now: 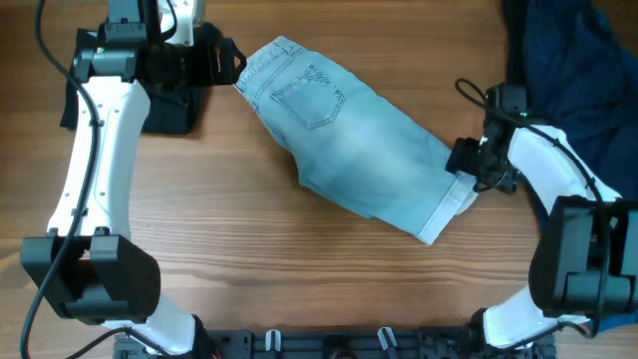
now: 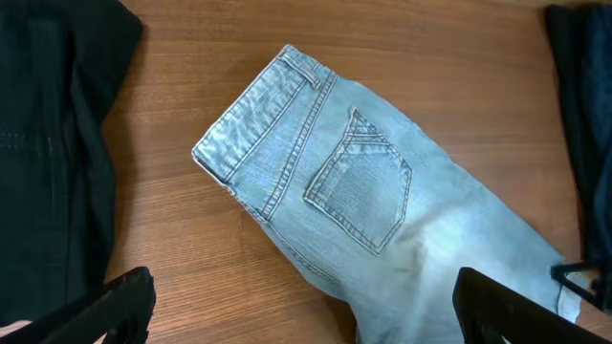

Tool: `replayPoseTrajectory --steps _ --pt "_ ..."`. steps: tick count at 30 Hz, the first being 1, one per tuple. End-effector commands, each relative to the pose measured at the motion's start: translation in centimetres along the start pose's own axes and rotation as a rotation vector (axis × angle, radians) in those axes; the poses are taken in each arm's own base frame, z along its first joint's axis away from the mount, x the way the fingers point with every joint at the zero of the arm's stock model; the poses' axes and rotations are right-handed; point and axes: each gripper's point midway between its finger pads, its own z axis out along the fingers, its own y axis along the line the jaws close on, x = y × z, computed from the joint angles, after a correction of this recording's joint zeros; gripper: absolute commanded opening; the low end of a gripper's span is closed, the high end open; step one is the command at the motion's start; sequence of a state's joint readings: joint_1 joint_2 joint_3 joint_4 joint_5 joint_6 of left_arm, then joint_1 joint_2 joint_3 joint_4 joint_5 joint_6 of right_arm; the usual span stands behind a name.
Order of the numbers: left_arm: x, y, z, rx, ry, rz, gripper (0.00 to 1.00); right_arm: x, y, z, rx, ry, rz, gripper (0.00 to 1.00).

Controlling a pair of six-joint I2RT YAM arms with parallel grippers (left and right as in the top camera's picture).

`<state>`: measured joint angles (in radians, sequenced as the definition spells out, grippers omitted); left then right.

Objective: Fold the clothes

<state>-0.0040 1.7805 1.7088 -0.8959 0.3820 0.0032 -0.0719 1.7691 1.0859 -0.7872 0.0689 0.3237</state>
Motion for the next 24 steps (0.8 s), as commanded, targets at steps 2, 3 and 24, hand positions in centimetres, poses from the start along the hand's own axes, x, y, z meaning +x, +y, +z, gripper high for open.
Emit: replayPoseTrajectory --steps 2,3,24 --pt "-0.6 0.0 -0.2 -0.012 -0.015 0.026 1.00 -0.2 1.6 0.4 -0.089 -0.002 -0.012 0.07" --pt "-0.6 0.0 -0.2 -0.012 -0.015 0.027 1.00 -0.7 2.2 0.1 -0.117 -0.016 -0.023 0.05" --pt "-5.7 11.7 -5.9 -0.148 -0.291 -0.254 1.00 22.2 19.1 -23.3 -0.600 0.108 -1.303 0.04"
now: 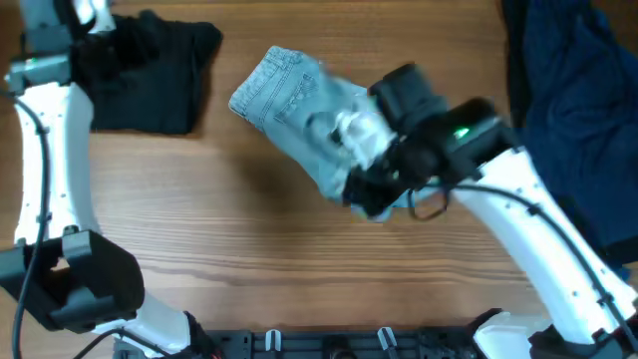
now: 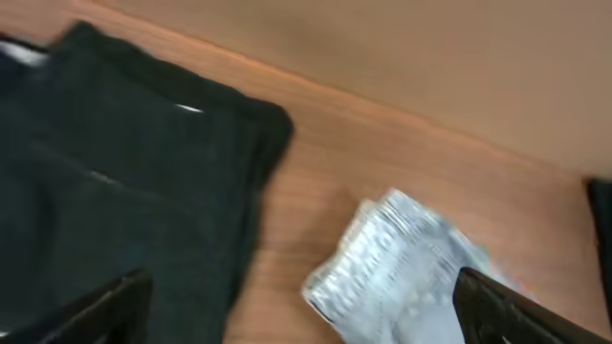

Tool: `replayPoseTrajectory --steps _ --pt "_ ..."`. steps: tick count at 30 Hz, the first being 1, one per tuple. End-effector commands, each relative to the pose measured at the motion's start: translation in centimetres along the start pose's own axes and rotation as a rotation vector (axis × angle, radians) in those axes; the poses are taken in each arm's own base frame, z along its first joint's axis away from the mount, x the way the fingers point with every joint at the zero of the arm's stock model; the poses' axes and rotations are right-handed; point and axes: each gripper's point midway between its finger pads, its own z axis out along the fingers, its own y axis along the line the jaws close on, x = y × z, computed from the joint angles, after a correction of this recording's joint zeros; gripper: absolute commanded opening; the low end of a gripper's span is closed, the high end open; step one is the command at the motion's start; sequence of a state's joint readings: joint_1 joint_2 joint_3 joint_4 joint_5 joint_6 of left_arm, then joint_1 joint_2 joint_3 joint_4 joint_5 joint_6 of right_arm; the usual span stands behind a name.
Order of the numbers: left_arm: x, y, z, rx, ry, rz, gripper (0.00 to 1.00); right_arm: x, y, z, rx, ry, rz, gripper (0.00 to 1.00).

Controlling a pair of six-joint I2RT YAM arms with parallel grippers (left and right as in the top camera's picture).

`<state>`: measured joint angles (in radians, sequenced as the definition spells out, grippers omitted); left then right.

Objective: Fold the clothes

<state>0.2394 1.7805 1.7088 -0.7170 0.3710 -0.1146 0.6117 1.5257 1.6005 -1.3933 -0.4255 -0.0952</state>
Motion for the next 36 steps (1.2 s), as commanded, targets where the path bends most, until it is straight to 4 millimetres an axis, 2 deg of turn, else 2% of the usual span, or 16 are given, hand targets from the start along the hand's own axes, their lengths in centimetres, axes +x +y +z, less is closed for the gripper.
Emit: replayPoseTrajectory --steps 1,2,3,4,6,7,9,10,12,14,22,25,30,31,33,36 --pt "-1.2 0.5 -0.6 -0.006 -0.036 -0.024 1.00 3.4 3.2 2.3 -0.039 0.143 -0.205 0.04" --pt "-0.8 -0.6 0.1 0.014 -0.025 0.026 1.00 3.4 2.8 2.6 0.003 0.151 -0.205 0.05" --pt "-0.2 -2.0 1.1 0.035 -0.005 0.086 1.00 2.4 2.3 2.4 0.020 0.108 -0.170 0.17" --pt "0.3 -2.9 1.9 0.050 0.011 0.122 1.00 1.6 2.3 2.1 0.005 0.070 -0.167 0.37" --pt "1.9 -5.4 4.1 0.090 0.052 0.198 1.00 -0.9 2.2 0.0 -0.021 -0.060 -0.150 0.93" --pt "2.3 -6.5 5.2 0.111 0.056 0.219 1.00 -2.4 1.9 -1.7 -0.008 -0.143 -0.149 1.00" --pt "2.7 -8.5 7.0 0.147 0.043 0.257 1.00 -5.1 -0.7 -5.4 0.096 -0.313 -0.028 1.00" --pt "2.9 -9.8 8.2 0.170 0.032 0.282 1.00 -6.3 -3.6 -8.3 0.198 -0.429 0.088 1.00" --pt "3.6 -11.4 10.6 0.203 0.022 0.315 1.00 -6.4 -8.2 -11.9 0.348 -0.549 0.247 1.00" --pt "4.8 -12.9 14.7 0.242 0.001 0.351 1.00 -5.6 -11.8 -13.1 0.410 -0.567 0.338 0.99" --pt "13.2 -14.5 23.3 0.273 0.112 0.474 0.95 -4.6 -14.6 -12.9 0.511 -0.521 0.403 1.00" --pt "14.2 -14.3 23.8 0.255 0.136 0.476 0.82 -4.5 -14.8 -13.0 0.521 -0.521 0.406 0.99" --pt "15.2 -11.9 24.2 0.148 0.188 0.468 0.77 -4.4 -15.2 -13.2 0.551 -0.522 0.411 1.00" --pt "15.2 -12.0 24.2 0.149 0.185 0.469 0.49 -4.5 -15.3 -13.3 0.551 -0.526 0.410 1.00" --pt "15.0 -12.1 24.1 0.151 0.179 0.469 0.18 -4.6 -15.3 -13.4 0.552 -0.533 0.408 1.00" --pt "14.1 -12.7 22.9 0.154 0.169 0.468 0.04 -4.9 -15.3 -13.5 0.553 -0.543 0.404 1.00"
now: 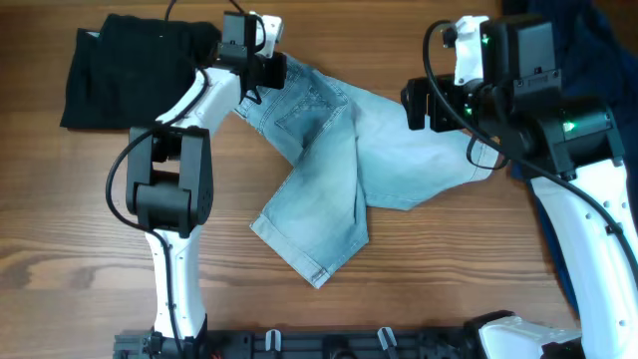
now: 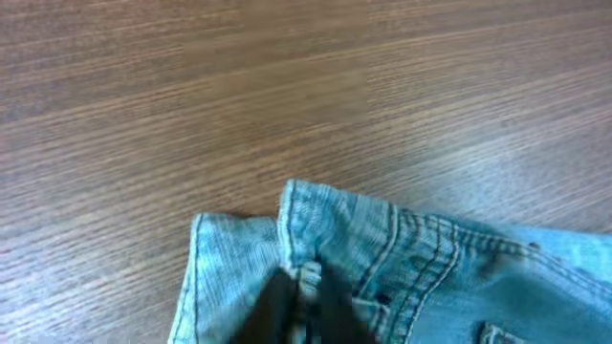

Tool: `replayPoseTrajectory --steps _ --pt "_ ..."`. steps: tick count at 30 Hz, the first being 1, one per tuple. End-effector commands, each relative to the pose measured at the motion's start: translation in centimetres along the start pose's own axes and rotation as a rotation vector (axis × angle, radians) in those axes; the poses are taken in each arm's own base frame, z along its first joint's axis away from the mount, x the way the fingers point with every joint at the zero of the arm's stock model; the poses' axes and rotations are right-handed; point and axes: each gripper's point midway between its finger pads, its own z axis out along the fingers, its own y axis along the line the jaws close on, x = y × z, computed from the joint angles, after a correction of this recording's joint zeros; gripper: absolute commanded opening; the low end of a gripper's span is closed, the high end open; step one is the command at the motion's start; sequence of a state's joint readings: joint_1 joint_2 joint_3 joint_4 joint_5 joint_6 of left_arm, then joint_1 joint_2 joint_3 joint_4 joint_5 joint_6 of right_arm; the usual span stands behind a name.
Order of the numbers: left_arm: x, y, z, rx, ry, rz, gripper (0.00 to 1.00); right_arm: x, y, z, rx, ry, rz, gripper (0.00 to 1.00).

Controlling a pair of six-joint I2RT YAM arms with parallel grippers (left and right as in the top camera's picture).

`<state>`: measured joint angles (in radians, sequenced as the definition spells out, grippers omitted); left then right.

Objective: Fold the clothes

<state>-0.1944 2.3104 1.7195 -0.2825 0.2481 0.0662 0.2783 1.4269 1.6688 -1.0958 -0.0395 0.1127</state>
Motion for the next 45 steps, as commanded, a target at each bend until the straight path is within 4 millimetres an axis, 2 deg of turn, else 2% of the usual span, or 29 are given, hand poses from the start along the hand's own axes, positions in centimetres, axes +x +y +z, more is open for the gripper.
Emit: replayPoseTrajectory --steps 1,3,4,5,6,8,9,12,15,16,18,19,20,21,22,23,24,25,27,32,33,35,41,42,45 --pt "-1.9 -0.4 -2.1 -0.007 -0.036 0.014 0.04 -0.5 -0.4 0.2 0.025 -0.016 0.018 1.00" --pt "-4.5 -1.3 -6.2 -0.009 -0.082 0.024 0.04 -0.7 -0.4 0.6 0.024 -0.016 0.018 0.99" --pt "-5.6 -1.7 -9.3 -0.013 -0.094 0.022 0.04 -0.6 -0.5 1.2 0.026 -0.004 0.019 0.99" --pt "-6.2 -2.5 -13.4 -0.016 -0.093 0.019 0.04 -0.4 -0.5 2.1 0.028 0.018 0.019 1.00" --pt "-6.4 -3.0 -15.8 -0.018 -0.091 0.016 0.04 -0.2 -0.5 2.8 0.030 0.035 0.020 1.00" --pt "-5.4 -4.4 -21.6 -0.020 -0.056 0.006 0.04 0.1 -0.6 4.1 0.033 0.070 0.021 0.99" --pt "-4.5 -5.0 -23.6 -0.021 -0.028 0.000 0.04 0.3 -0.6 4.7 0.031 0.084 0.021 1.00" --pt "-0.4 -5.1 -27.5 -0.074 0.108 -0.030 0.04 0.9 -0.6 6.4 0.029 0.127 0.025 0.99" --pt "4.7 -5.3 -28.7 -0.083 0.316 -0.080 0.04 1.5 -0.4 8.6 0.010 0.172 0.030 1.00" --pt "6.0 -4.3 -29.0 -0.150 0.372 -0.141 0.04 1.9 -0.6 9.5 0.015 0.197 0.049 0.99" --pt "7.2 -1.8 -29.8 -0.302 0.406 -0.262 0.04 2.8 -1.5 11.1 0.037 0.247 0.116 1.00" --pt "7.4 -1.0 -30.1 -0.336 0.405 -0.293 0.09 3.3 -2.0 11.9 0.039 0.273 0.147 0.99" --pt "7.4 -0.4 -30.3 -0.348 0.401 -0.314 0.18 3.8 -2.5 12.7 0.042 0.299 0.175 0.99" --pt "7.4 0.0 -30.5 -0.355 0.397 -0.332 0.36 4.6 -3.6 13.7 0.064 0.337 0.227 1.00" --pt "7.4 0.6 -30.6 -0.363 0.393 -0.348 0.46 5.6 -4.9 14.6 0.087 0.377 0.268 1.00" --pt "7.4 1.0 -30.7 -0.369 0.388 -0.359 0.48 6.4 -6.0 15.4 0.104 0.410 0.296 1.00" --pt "7.2 1.4 -30.8 -0.374 0.377 -0.369 0.45 7.1 -7.1 16.2 0.119 0.439 0.318 0.99" --pt "7.0 1.9 -30.8 -0.378 0.364 -0.376 0.34 8.0 -8.2 17.2 0.134 0.470 0.342 0.95" --pt "6.3 2.2 -30.6 -0.380 0.330 -0.377 0.28 9.4 -9.9 18.7 0.156 0.517 0.372 0.85" --pt "4.1 2.7 -29.9 -0.376 0.235 -0.363 0.27 14.9 -13.9 21.8 0.215 0.643 0.460 0.81" --pt "3.9 2.7 -29.9 -0.376 0.228 -0.362 0.27 15.2 -14.4 22.1 0.219 0.638 0.471 0.80" --pt "3.6 2.8 -29.8 -0.375 0.216 -0.360 0.27 15.3 -14.8 22.7 0.220 0.615 0.474 0.70" --pt "3.1 2.9 -29.5 -0.374 0.193 -0.357 0.28 16.6 -15.3 25.2 0.215 0.544 0.462 0.10" --pt "3.0 3.0 -29.3 -0.371 0.191 -0.357 0.28 16.5 -15.4 25.5 0.214 0.527 0.460 0.04" --pt "2.6 3.0 -28.8 -0.362 0.181 -0.357 0.26 14.4 -15.9 26.6 0.208 0.430 0.448 0.04"
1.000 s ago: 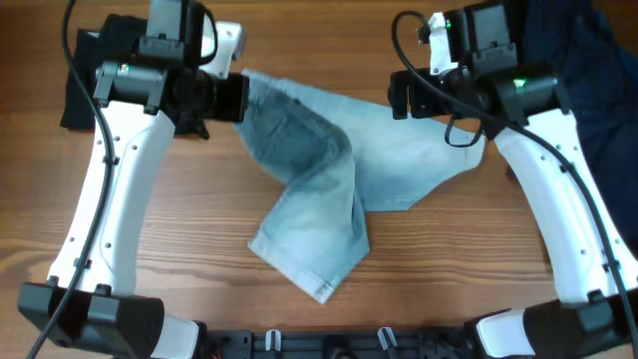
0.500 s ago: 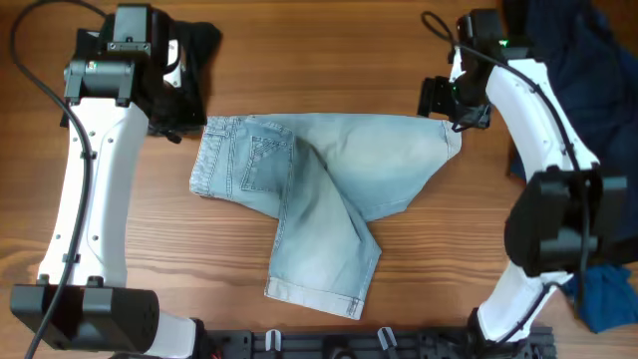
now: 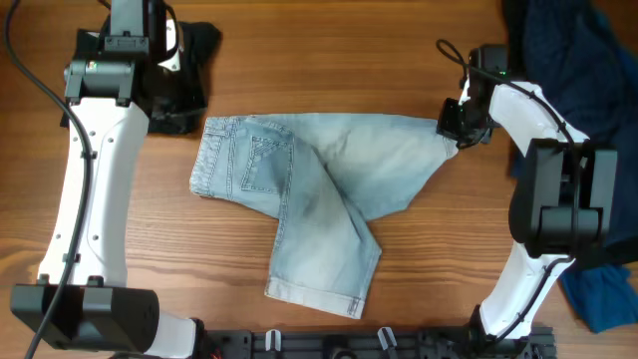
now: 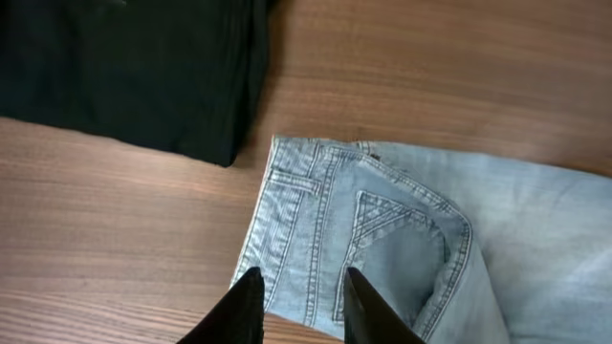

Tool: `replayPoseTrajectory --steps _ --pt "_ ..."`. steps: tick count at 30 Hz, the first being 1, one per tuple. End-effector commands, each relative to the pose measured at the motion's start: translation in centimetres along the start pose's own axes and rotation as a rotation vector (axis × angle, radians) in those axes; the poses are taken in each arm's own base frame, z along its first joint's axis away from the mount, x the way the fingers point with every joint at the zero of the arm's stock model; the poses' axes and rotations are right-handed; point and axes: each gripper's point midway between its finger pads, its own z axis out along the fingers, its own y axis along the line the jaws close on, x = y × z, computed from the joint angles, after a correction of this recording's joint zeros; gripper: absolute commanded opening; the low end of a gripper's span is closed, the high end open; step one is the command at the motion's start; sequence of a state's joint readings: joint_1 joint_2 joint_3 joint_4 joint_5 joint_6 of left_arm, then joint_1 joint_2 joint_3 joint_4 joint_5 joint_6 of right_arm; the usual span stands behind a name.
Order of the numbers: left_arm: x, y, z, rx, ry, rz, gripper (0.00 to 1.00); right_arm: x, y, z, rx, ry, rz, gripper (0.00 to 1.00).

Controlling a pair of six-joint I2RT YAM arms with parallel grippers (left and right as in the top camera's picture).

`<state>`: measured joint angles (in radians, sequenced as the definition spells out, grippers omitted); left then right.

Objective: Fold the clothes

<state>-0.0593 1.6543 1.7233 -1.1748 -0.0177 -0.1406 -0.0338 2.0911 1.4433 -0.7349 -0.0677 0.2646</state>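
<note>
Light blue denim shorts (image 3: 309, 189) lie spread on the wooden table, back pocket (image 4: 402, 248) up. The waistband (image 3: 204, 155) is at the left. One leg runs right and tapers to a point, the other (image 3: 319, 279) runs toward the front edge. My left gripper (image 4: 301, 282) hovers open above the waistband with nothing between its fingers. Low at the tapered leg end, my right gripper (image 3: 451, 125) looks shut on the hem.
A folded black garment (image 3: 184, 105) lies just behind the waistband at the back left, also in the left wrist view (image 4: 124, 67). A heap of dark navy clothes (image 3: 568, 60) fills the back right corner. A blue cloth (image 3: 608, 294) sits at the right front.
My left gripper has let go of the waistband and now stands open above it. The shorts now lie lower and flatter, waistband to the left. My right arm, raised then, is now down at the leg hem.
The shorts first lay folded in half on a diagonal, right gripper at the hems, left gripper open above. Then my right arm was over the bunched shorts. Later the legs were parted, left gripper shut on the waistband. Now the shorts lie opened out.
</note>
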Motion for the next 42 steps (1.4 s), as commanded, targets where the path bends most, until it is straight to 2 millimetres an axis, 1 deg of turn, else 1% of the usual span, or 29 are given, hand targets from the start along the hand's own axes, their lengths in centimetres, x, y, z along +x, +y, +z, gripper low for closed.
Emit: replayPoseTrajectory --steps 1,3,5,8,9,10,11,12,13,14,15,16,18,19,21,23,24,25,26,28,29,30,31,32,34,36,38,41,42 --pt "-0.6 0.0 0.8 0.001 -0.006 -0.013 0.25 -2.0 0.5 0.7 -0.016 -0.086 -0.009 0.04" --pt "-1.2 -0.1 0.8 0.006 -0.029 -0.014 0.22 -4.4 1.2 0.3 -0.042 -0.184 -0.018 0.04" --pt "-2.2 -0.4 0.9 0.015 -0.067 -0.014 0.20 -7.9 2.1 -0.8 -0.079 -0.332 -0.025 0.04" --pt "-4.0 -1.0 1.1 0.040 -0.135 -0.014 0.16 -13.4 3.6 -4.1 -0.138 -0.559 -0.035 0.04" --pt "-4.6 -1.4 1.5 0.060 -0.152 -0.001 0.15 -14.7 4.0 -5.3 -0.155 -0.608 -0.038 0.04" --pt "-5.0 -2.0 2.2 0.085 -0.156 0.034 0.15 -15.2 4.2 -5.9 -0.159 -0.622 -0.041 0.05" --pt "-4.9 -3.2 3.4 0.145 -0.137 0.115 0.19 -15.2 4.6 -6.3 -0.170 -0.610 -0.068 0.04" --pt "-4.7 -3.5 5.1 0.159 -0.107 0.164 0.29 -14.6 5.0 -6.3 -0.183 -0.567 -0.099 0.10" --pt "-4.5 -3.5 6.3 0.162 -0.083 0.154 0.37 -13.8 5.1 -6.2 -0.184 -0.519 -0.109 0.35" --pt "-4.3 -3.5 7.6 0.179 -0.052 0.096 0.44 -12.3 4.8 -5.8 -0.173 -0.435 -0.098 0.75" --pt "-4.2 -3.5 8.7 0.181 -0.032 0.019 0.47 -11.2 4.7 -5.6 -0.171 -0.377 -0.092 0.94" --pt "-4.3 -3.5 9.8 0.181 -0.018 -0.095 0.47 -9.7 5.0 -5.4 -0.198 -0.306 -0.093 1.00" --pt "-4.1 -3.3 12.0 0.154 0.021 -0.331 0.42 -7.5 5.8 -5.0 -0.262 -0.202 -0.060 1.00" --pt "-3.6 -3.1 13.1 0.138 0.050 -0.402 0.42 -6.4 6.0 -4.9 -0.279 -0.155 -0.037 1.00" --pt "-2.3 -2.8 14.5 0.107 0.109 -0.468 0.44 -5.3 5.9 -4.8 -0.284 -0.104 -0.026 1.00" --pt "-0.8 -2.4 15.1 0.065 0.169 -0.537 0.44 -4.6 5.7 -4.6 -0.276 -0.073 -0.020 1.00" --pt "-0.6 -3.1 15.2 0.089 0.185 -0.536 0.70 -4.2 5.7 -4.6 -0.272 -0.060 -0.017 1.00" --pt "-0.6 -4.7 15.0 0.171 0.211 -0.534 0.95 -4.0 5.6 -4.6 -0.269 -0.049 -0.014 1.00" --pt "0.3 -5.8 14.5 0.228 0.272 -0.531 1.00 -3.8 5.5 -4.5 -0.268 -0.043 -0.015 1.00" --pt "0.4 -5.7 14.8 0.217 0.272 -0.532 1.00 -3.6 5.5 -4.5 -0.265 -0.036 -0.020 1.00" --pt "-0.1 -5.3 15.0 0.186 0.247 -0.591 0.76 -3.5 5.5 -4.5 -0.264 -0.032 -0.019 1.00" --pt "0.2 -3.9 15.2 0.092 0.246 -0.802 0.75 -3.6 5.5 -4.5 -0.265 -0.032 -0.016 1.00" --pt "0.3 -3.3 15.3 0.039 0.238 -0.932 0.75 -3.5 5.5 -4.5 -0.265 -0.032 -0.016 1.00" --pt "0.2 -2.8 15.4 0.008 0.221 -1.000 0.74 -3.5 5.5 -4.5 -0.264 -0.029 -0.015 1.00" --pt "0.2 -2.2 15.5 -0.043 0.189 -1.045 0.73 -3.3 5.4 -4.5 -0.262 -0.024 -0.015 1.00" --pt "1.4 -1.1 15.8 -0.131 0.194 -1.098 0.70 -3.2 5.4 -4.5 -0.261 -0.018 -0.014 1.00" --pt "2.6 -0.8 17.0 -0.173 0.235 -1.105 0.71 -3.2 5.4 -4.5 -0.261 -0.018 -0.014 1.00" --pt "5.4 -0.4 19.5 -0.255 0.325 -1.100 0.70 -3.1 5.6 -4.5 -0.261 -0.016 -0.020 1.00" --pt "7.2 0.2 21.7 -0.313 0.376 -1.096 0.71 -3.1 5.6 -4.4 -0.260 -0.014 -0.020 1.00"
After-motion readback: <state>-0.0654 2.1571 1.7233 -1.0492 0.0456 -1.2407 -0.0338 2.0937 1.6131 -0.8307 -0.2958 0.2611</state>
